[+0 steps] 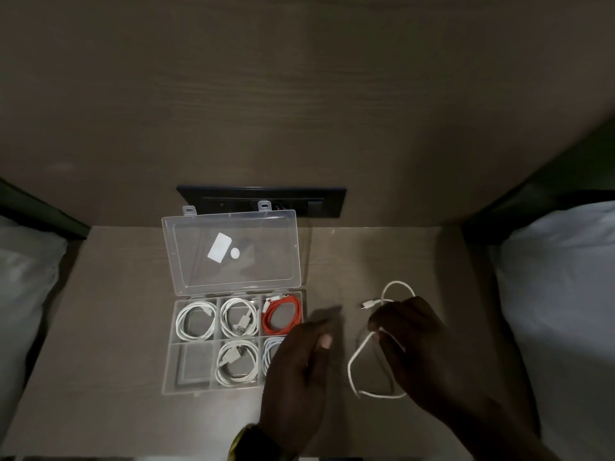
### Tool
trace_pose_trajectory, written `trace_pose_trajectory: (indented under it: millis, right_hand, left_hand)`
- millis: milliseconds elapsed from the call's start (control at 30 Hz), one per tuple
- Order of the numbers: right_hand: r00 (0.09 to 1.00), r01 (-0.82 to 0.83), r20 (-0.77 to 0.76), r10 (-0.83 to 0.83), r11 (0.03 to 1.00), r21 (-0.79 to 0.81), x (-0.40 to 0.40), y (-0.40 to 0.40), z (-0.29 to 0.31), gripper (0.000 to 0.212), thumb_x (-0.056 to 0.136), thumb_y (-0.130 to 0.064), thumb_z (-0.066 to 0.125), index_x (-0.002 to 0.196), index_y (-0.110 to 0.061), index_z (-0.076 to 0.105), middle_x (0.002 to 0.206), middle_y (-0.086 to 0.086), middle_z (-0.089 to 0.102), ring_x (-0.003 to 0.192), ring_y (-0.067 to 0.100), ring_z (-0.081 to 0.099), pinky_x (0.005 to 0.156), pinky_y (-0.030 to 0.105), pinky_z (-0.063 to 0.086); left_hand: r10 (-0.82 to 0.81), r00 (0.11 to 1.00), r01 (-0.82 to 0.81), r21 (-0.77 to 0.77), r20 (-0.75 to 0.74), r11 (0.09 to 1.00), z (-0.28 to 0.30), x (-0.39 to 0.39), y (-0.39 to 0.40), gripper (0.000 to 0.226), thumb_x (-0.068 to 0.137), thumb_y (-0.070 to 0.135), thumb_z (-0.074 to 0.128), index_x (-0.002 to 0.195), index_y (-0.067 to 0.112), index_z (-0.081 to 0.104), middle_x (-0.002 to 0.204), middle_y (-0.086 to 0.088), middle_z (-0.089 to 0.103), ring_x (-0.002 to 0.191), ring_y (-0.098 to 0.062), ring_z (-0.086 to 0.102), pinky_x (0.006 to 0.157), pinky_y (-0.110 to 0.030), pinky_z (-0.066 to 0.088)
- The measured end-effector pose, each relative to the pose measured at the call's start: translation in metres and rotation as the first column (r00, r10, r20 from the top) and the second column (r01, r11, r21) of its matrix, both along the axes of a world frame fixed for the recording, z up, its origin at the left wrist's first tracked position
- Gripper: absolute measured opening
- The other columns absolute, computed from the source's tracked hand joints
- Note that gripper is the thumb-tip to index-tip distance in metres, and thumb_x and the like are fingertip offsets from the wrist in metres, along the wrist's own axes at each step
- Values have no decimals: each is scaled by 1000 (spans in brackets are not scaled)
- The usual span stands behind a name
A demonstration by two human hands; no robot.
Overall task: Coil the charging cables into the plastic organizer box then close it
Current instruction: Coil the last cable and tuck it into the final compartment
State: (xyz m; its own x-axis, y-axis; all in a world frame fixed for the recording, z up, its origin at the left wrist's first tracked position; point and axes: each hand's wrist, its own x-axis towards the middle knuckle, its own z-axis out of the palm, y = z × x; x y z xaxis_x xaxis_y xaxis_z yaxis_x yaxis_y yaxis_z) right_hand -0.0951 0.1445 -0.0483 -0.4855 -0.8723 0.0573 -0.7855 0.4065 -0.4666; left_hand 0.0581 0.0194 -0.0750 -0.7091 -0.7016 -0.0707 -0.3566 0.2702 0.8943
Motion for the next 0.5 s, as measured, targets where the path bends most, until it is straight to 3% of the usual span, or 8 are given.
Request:
trace_pose_trajectory:
  millis: [67, 133, 267, 300, 367, 433, 467, 500]
  right_hand:
    - [1000, -1, 15, 2, 997, -80, 5, 4, 11, 18, 84, -15, 66, 93, -30, 61, 96, -19, 62, 94, 11, 58, 72, 26, 48]
    - [1000, 2, 24, 1, 988, -154, 6, 6, 19, 21, 81, -12, 69, 93, -29, 65, 96, -19, 60, 93, 10, 60, 72, 24, 48]
    - [989, 12, 144, 37, 944, -329, 14, 2, 27, 19, 82, -6, 67, 94, -20, 70, 101, -16, 64, 101, 10, 62, 83, 22, 49]
    - [984, -3, 165, 67, 933, -360, 18, 1, 27, 20, 82, -4, 68, 92, -21, 70, 102, -16, 65, 102, 10, 62, 85, 24, 50]
    - [974, -67, 174, 148, 912, -405, 28, 2, 23, 17, 87, -8, 66, 90, -25, 67, 105, -18, 65, 105, 5, 62, 92, 21, 47]
    - [968, -110, 162, 191, 905, -411, 34, 9, 13, 17, 89, -9, 66, 87, -26, 65, 104, -16, 64, 106, 5, 63, 95, 19, 44]
    - [973, -110, 149, 178, 918, -381, 33, 14, 8, 22, 84, -4, 70, 86, -26, 65, 102, -15, 64, 105, 6, 63, 92, 19, 46]
    - [980, -86, 140, 141, 937, -338, 31, 18, 3, 29, 78, 0, 74, 85, -26, 66, 101, -16, 63, 103, 4, 63, 88, 20, 48]
  left_hand:
    - [-3, 1000, 10, 295, -22, 955, 11, -13, -1, 24, 94, 38, 51, 105, 31, 71, 105, 12, 74, 104, -5, 66, 93, -24, 49]
    - [16, 998, 19, 554, -58, 832, 21, -23, -2, 31, 95, 40, 50, 100, 23, 75, 95, -3, 78, 91, -15, 71, 83, -26, 54]
    - [237, 971, -114, 846, -15, 521, 31, -33, -3, 29, 92, 26, 51, 100, 6, 71, 79, -16, 72, 65, -21, 66, 58, -26, 51]
    - [243, 970, -124, 893, 17, 432, 30, -35, -3, 27, 94, 24, 51, 100, 6, 71, 75, -15, 70, 60, -20, 65, 55, -26, 51]
    - [210, 977, -112, 932, 39, 346, 29, -38, 1, 22, 92, 19, 55, 92, 6, 73, 67, -10, 68, 52, -16, 62, 47, -23, 50]
    - [169, 984, -132, 862, 55, 490, 22, -41, 1, 17, 86, 2, 59, 77, 7, 73, 65, -10, 66, 51, -15, 59, 44, -19, 47]
    - [146, 988, -136, 750, 54, 648, 14, -42, 1, 23, 84, -6, 57, 75, 8, 72, 70, -11, 67, 58, -17, 61, 48, -20, 49]
    - [85, 995, -104, 531, 60, 841, 3, -41, -1, 26, 83, -10, 55, 80, 9, 72, 80, -11, 69, 71, -20, 63, 58, -22, 53]
